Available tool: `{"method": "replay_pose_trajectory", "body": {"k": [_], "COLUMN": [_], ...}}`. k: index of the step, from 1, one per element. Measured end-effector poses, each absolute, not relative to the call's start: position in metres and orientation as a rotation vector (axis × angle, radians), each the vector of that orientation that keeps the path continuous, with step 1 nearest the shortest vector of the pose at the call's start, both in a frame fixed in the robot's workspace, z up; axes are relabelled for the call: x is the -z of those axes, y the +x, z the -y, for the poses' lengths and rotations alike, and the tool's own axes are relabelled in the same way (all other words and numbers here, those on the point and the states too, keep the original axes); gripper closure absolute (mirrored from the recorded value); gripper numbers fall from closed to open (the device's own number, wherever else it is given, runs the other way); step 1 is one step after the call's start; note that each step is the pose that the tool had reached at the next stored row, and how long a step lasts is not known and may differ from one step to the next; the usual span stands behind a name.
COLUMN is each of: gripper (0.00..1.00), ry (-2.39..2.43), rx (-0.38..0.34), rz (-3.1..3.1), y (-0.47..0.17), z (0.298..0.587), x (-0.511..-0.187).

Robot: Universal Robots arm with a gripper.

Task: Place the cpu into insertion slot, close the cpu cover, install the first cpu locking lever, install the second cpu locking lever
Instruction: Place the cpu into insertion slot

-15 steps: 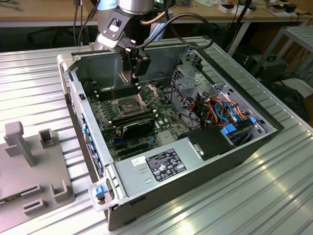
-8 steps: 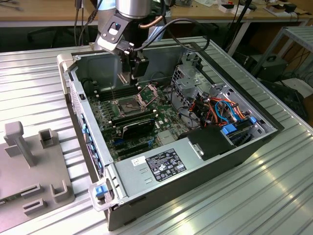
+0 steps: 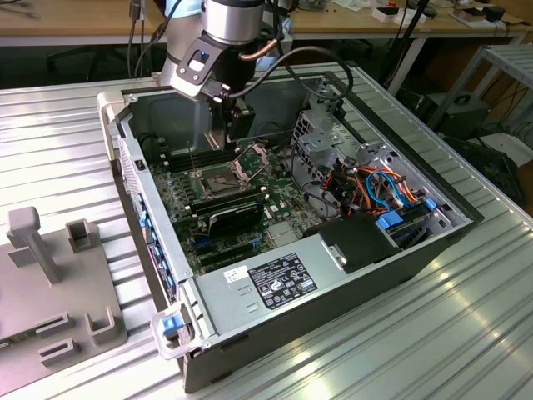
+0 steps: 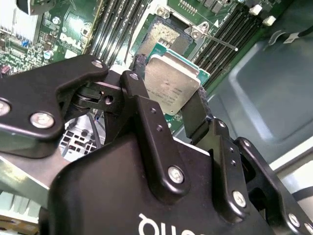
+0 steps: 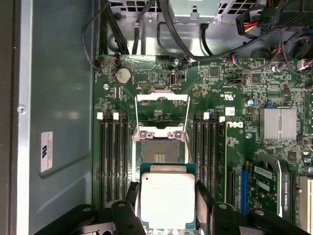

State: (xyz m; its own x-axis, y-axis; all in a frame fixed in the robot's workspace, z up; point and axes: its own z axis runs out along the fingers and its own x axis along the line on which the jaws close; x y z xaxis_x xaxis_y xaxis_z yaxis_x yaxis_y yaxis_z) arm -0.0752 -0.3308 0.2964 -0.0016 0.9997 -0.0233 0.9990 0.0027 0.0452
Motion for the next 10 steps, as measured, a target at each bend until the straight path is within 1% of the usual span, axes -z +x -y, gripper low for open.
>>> {"method": "replay_pose_trajectory", "body": {"k": [3, 10], "gripper": [0.45, 0.45], "ry": [2.185, 2.185], "rx": [-0.025, -0.025], "rz": [-2.190, -2.190], "y": [-0.0752, -0.0752], "z": [0.3309, 0.3309], "x": [-0.2897, -0.2885]}}
